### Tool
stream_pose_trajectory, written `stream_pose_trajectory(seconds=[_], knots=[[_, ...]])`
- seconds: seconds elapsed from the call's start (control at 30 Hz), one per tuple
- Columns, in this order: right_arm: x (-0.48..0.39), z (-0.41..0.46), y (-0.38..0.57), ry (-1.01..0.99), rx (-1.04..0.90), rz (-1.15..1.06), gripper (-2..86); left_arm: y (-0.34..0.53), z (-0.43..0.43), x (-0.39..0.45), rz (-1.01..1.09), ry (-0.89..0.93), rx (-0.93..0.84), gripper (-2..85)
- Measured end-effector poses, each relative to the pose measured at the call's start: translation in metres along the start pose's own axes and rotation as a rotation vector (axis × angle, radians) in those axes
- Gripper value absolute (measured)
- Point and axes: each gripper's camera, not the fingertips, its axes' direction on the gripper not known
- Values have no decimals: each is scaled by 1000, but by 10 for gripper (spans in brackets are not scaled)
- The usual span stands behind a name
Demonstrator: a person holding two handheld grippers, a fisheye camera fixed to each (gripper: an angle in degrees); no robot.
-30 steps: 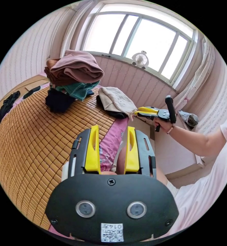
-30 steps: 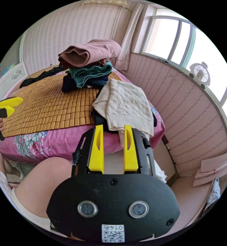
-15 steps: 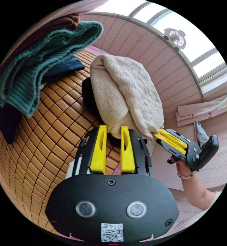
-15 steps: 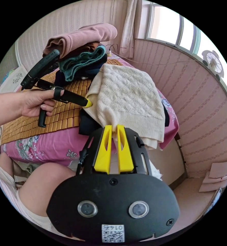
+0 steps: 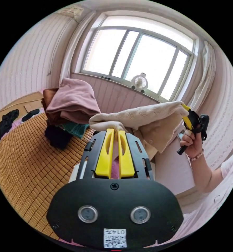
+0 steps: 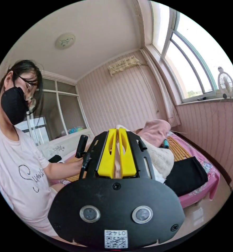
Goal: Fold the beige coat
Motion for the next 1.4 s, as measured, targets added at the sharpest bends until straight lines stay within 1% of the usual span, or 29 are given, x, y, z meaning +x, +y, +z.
stream_pose_trajectory(seconds=[0.03, 0.07, 0.1, 0.13, 0.17, 0.2, 0.23, 0.27, 0.3, 0.37, 0.4, 0.43, 0.53, 0.63, 0.73, 0.8, 0.83, 0.87, 0.9, 0.97, 1.0, 1.07, 1.13, 1.2, 1.23, 1.3, 1.33, 1.37, 1.4], knots=[[-14, 2, -2, -47, 7, 0, 7, 16, -57, -1, -2, -31, 63, 2], [-43, 10, -6, -140, 13, -4, 7, 33, -114, -4, -4, -82, 116, 0], [-73, 24, -7, -231, 5, -20, 6, 42, -142, -6, -11, -112, 141, -1], [-89, 32, -7, -278, -3, -31, 6, 59, -194, -10, -15, -173, 182, -4], [-122, 52, -5, -368, -21, -56, 5, 74, -246, -13, 6, -280, 201, -6], [-155, 73, 0, -457, -33, -73, 4, 80, -270, -13, 20, -353, 199, -7], [-170, 83, 3, -502, -33, -77, 3, 92, -316, -14, 45, -494, 210, -8], [-200, 103, 10, -589, -26, -88, 2, 99, -364, -20, 50, -584, 228, -9], [-227, 121, 18, -642, -21, -93, 2, 100, -387, -23, 51, -619, 233, -9], [-262, 148, 31, -675, -31, -91, 1, 96, -468, -43, 62, -774, 227, -9], [-280, 164, 39, -686, -41, -85, 1, 93, -484, -50, 58, -813, 215, -10], [-287, 172, 44, -690, -51, -83, 1, 86, -513, -69, 27, -909, 171, -10], [-310, 196, 72, -675, -85, -61, 3, 61, -567, -107, 50, -928, 174, -9], [-307, 211, 111, -567, -146, -11, 5, 22, -572, -133, 157, -948, 212, -4], [-280, 234, 164, -389, -297, 122, 11, 3, -536, -199, 116, -826, 195, 14], [-247, 253, 224, -122, -452, 205, 16, 14, -499, -250, -5, -767, 87, 35], [-239, 256, 239, -44, -484, 215, 18, 30, -475, -276, -76, -749, -7, 42], [-225, 261, 267, 88, -542, 220, 22, 53, -458, -294, -112, -744, -82, 48], [-217, 269, 290, 171, -604, 198, 34, 65, -452, -299, -108, -737, -106, 51], [-212, 289, 316, 232, -698, 150, 56, 123, -450, -304, -58, -700, -125, 61], [-214, 309, 329, 240, -747, 106, 72, 139, -453, -306, -61, -686, -127, 62], [-220, 350, 343, 224, -817, 58, 93, 201, -470, -312, -95, -634, -160, 65], [-231, 401, 353, 161, -856, -17, 106, 248, -481, -317, -108, -624, -211, 66], [-255, 481, 367, 65, -891, -151, 114, 290, -491, -324, -157, -659, -259, 66], [-262, 502, 371, 40, -900, -187, 115, 315, -499, -331, -203, -669, -280, 67], [-296, 587, 390, -49, -932, -341, 118, 347, -509, -347, -317, -648, -308, 69], [-304, 608, 396, -60, -936, -372, 119, 363, -516, -356, -399, -621, -317, 71], [-317, 647, 409, -85, -959, -408, 119, 375, -525, -362, -463, -600, -303, 71], [-327, 684, 420, -110, -993, -416, 119, 379, -529, -362, -476, -593, -292, 72]])
